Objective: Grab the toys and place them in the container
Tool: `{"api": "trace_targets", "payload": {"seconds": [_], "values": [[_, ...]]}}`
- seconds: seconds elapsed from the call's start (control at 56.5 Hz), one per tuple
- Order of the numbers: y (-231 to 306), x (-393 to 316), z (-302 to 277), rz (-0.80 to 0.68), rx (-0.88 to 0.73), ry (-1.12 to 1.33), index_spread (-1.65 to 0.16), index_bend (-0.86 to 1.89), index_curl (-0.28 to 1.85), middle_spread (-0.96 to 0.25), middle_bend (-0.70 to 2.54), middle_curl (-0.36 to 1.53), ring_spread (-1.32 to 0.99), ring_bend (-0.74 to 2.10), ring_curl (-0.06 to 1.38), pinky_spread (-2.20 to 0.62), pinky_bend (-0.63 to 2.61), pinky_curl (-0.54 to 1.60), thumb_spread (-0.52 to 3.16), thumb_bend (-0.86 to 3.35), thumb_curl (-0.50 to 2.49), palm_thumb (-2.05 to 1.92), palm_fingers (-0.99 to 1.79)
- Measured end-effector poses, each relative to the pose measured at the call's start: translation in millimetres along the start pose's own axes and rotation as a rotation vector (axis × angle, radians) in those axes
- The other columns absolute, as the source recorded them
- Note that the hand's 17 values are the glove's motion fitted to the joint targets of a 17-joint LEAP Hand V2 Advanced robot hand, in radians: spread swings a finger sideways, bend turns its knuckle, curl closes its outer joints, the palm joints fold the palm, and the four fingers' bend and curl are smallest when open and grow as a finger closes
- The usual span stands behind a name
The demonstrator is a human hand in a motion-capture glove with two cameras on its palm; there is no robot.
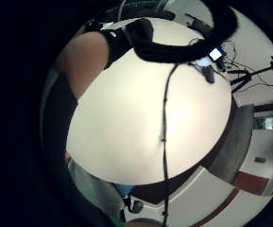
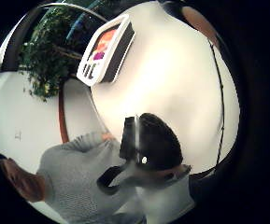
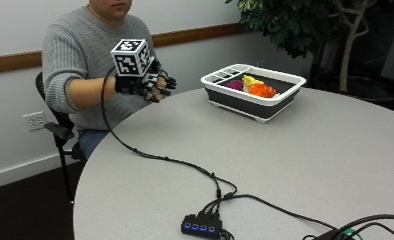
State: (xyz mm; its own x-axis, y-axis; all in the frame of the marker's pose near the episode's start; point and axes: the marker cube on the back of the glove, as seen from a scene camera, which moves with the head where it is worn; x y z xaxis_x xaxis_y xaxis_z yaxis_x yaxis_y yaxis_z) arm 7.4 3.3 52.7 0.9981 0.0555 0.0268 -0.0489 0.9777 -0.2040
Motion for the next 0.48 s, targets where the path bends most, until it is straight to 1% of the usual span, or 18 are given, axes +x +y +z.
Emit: {"api": "trace_targets", "payload": {"seconds": [0.106,0.23,0.319,0.478], "values": [[61,-30,36,-0.044,-0.108,0.037,-0.34,0.19,0.38,-0.14,0.17,0.32,-0.12,0.25,0.37,0.04,0.83,0.33,1.40,-0.02,0.33,-0.02,-0.01],[118,-50,80,-0.066,-0.161,0.073,-0.33,0.18,0.37,-0.14,0.17,0.31,-0.12,0.25,0.37,0.04,0.84,0.33,1.41,-0.02,0.31,-0.03,-0.03],[134,-52,93,-0.051,-0.170,0.044,-0.33,0.19,0.38,-0.14,0.17,0.32,-0.12,0.22,0.37,0.04,0.82,0.33,1.41,-0.02,0.30,-0.03,-0.05],[139,-41,93,-0.023,-0.129,0.071,-0.33,0.19,0.39,-0.14,0.17,0.31,-0.11,0.18,0.35,0.04,0.78,0.32,1.42,-0.02,0.29,-0.02,-0.05]]}}
